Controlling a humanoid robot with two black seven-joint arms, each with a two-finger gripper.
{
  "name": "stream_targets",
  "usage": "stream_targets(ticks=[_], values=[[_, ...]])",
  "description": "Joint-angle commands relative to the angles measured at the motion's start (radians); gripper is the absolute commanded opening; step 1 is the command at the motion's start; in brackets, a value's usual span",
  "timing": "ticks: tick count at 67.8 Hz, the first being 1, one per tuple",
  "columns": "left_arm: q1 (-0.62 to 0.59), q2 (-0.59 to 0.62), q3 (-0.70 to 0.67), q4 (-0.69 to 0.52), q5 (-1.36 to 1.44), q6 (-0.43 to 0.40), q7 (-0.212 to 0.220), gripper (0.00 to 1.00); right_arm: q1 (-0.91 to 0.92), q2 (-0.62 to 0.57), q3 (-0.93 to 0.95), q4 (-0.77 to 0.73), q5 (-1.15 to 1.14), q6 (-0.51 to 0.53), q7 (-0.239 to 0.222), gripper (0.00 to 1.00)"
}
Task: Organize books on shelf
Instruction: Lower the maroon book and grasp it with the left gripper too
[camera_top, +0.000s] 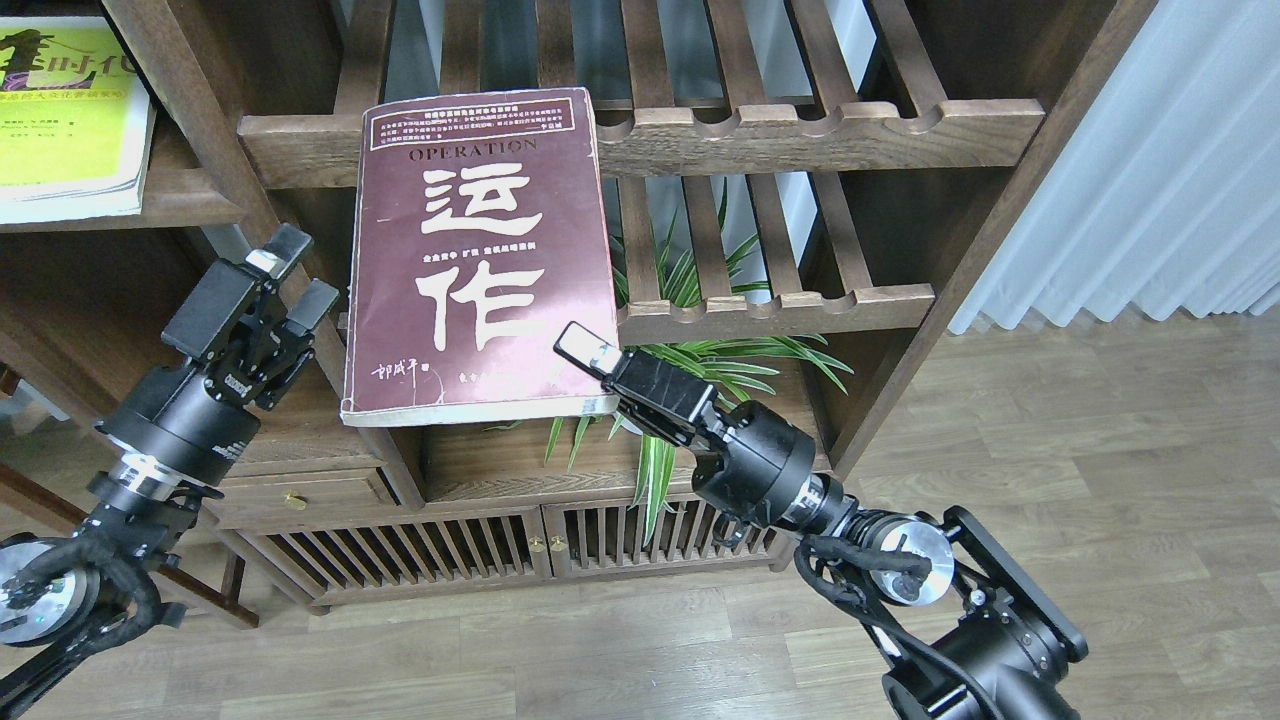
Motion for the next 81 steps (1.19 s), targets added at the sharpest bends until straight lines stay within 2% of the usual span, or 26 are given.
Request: stream_targets(ticks=[1,20,31,34,35,36,38,41,42,60,68,72,75,76,77,78,80,81], values=[[-0.037,-0.035,0.042,0.022,0.005,0.000,0.004,0.90,0.000,0.000,0.001,0.000,0.000,0.000,0.000,0.03],[-0.133,-0.106,0.065,0.053,0.011,0.000,0.005,0.86,0.000,0.000,0.001,0.000,-0.002,0.000,0.000,0.03],[-0.146,-0.138,0.066,0.067,0.051,0.000,0.005,0.85,0.000,0.000,0.001,0.000,-0.002,0.001,0.000,0.03],[-0.146,-0.140,0.066,0.068,0.055,0.000,0.002,0.76,0.000,0.000,0.003,0.000,-0.003,0.001,0.000,0.03],[-0.144,-0.141,0.066,0.071,0.051,0.000,-0.013,0.56,0.002,0.000,0.003,0.001,-0.005,0.001,0.000,0.03],[-0.143,-0.143,0.066,0.076,0.046,0.000,-0.016,0.46,0.000,0.000,0.003,0.001,-0.005,0.001,0.000,0.03],[-0.140,-0.146,0.065,0.082,0.040,0.000,-0.019,0.34,0.000,0.000,0.003,0.001,-0.005,0.001,0.000,0.03],[-0.130,-0.158,0.062,0.100,0.012,0.000,-0.031,0.06,0.000,0.000,0.003,0.001,-0.005,0.003,0.000,0.03],[-0.130,-0.163,0.061,0.103,0.003,0.000,-0.031,0.03,0.000,0.000,0.005,0.001,-0.005,0.004,0.000,0.03],[-0.117,-0.161,0.063,0.104,-0.003,0.000,-0.002,0.00,0.000,0.000,0.005,0.001,-0.005,0.006,0.000,0.04],[-0.103,-0.121,0.063,0.100,-0.003,0.000,0.053,0.00,0.000,0.000,0.005,0.001,-0.008,0.007,0.000,0.08],[-0.095,-0.104,0.063,0.097,-0.003,0.000,0.078,0.00,0.000,0.000,0.005,-0.002,-0.022,0.007,0.000,0.16],[-0.089,-0.094,0.061,0.093,-0.003,0.000,0.090,0.00,0.000,0.000,0.005,-0.009,-0.042,0.006,0.000,0.28],[-0.088,-0.084,0.060,0.091,-0.003,0.000,0.094,0.00,0.000,0.000,0.005,-0.015,-0.057,0.004,0.000,0.38],[-0.088,-0.083,0.060,0.091,-0.003,0.000,0.096,0.00,0.000,0.000,0.005,-0.017,-0.063,0.004,0.000,0.42],[-0.088,-0.074,0.058,0.091,-0.003,0.000,0.099,0.00,0.000,0.000,0.003,-0.023,-0.080,0.003,0.000,0.52],[-0.088,-0.064,0.057,0.091,-0.003,0.000,0.104,0.00,0.000,0.000,0.001,-0.029,-0.098,0.003,0.000,0.62],[-0.086,-0.036,0.054,0.090,-0.003,0.000,0.111,0.00,0.000,0.000,0.001,-0.047,-0.165,0.001,0.000,0.87]])
